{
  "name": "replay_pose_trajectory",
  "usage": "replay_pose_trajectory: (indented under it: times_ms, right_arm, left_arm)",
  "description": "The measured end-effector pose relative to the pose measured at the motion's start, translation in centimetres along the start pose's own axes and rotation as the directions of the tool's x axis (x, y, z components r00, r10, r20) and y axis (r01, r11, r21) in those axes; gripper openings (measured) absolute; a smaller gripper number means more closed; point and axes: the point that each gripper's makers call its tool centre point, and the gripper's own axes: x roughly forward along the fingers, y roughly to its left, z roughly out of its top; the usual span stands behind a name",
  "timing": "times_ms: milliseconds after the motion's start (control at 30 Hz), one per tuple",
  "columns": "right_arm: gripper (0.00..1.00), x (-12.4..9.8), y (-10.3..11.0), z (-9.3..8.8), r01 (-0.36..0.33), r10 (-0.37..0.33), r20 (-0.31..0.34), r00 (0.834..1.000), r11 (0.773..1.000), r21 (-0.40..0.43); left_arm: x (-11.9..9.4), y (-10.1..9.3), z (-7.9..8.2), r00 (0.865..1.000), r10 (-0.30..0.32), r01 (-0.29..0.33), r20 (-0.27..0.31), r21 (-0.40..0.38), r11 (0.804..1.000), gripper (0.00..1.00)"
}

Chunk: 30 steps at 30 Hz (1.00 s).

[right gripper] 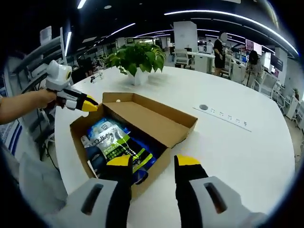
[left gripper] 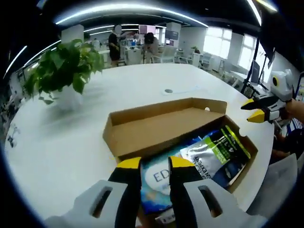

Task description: Operate the shoe box by opening the lid, removing the specified soft item, and placing it in the target area until the item is outside and the box remains undamaged.

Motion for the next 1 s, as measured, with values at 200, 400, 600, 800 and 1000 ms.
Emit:
replay_pose_trajectory:
  times_ms: [200, 400, 600, 800, 1000]
  right_arm:
    - [0.37, -1.1, 1.1, -0.1, -0.012, 0.012, 0.006, 1.000, 1.000, -0.011]
    - [0.39, -1.8, 1.9, -0.7, -0.019, 0.019, -0.001, 1.000, 1.000, -0.017]
    - [0.41, -2.3, 2.3, -1.1, -0.018, 0.018, -0.004, 1.000, 1.000, -0.019]
    - [0.43, -2.7, 2.5, -1.3, -0.012, 0.012, 0.001, 1.000, 1.000, -0.018]
    - [0.44, -2.9, 2.8, -1.6, -0.011, 0.011, 0.011, 1.000, 1.000, -0.003]
  left_arm:
    - [0.0, -1.9, -1.2, 0.997, -0.066, 0.066, -0.032, -0.010, 0.998, 0.21]
    - [0.0, -3.6, -2.3, 0.988, -0.133, 0.131, -0.072, -0.029, 0.991, 0.23]
    - [0.3, -4.9, -3.3, 0.976, -0.199, 0.192, -0.093, -0.080, 0.978, 0.26]
    - [0.6, -6.2, -4.5, 0.959, -0.259, 0.244, -0.116, -0.128, 0.961, 0.28]
    - [0.8, -7.5, -5.7, 0.934, -0.320, 0.296, -0.156, -0.161, 0.941, 0.29]
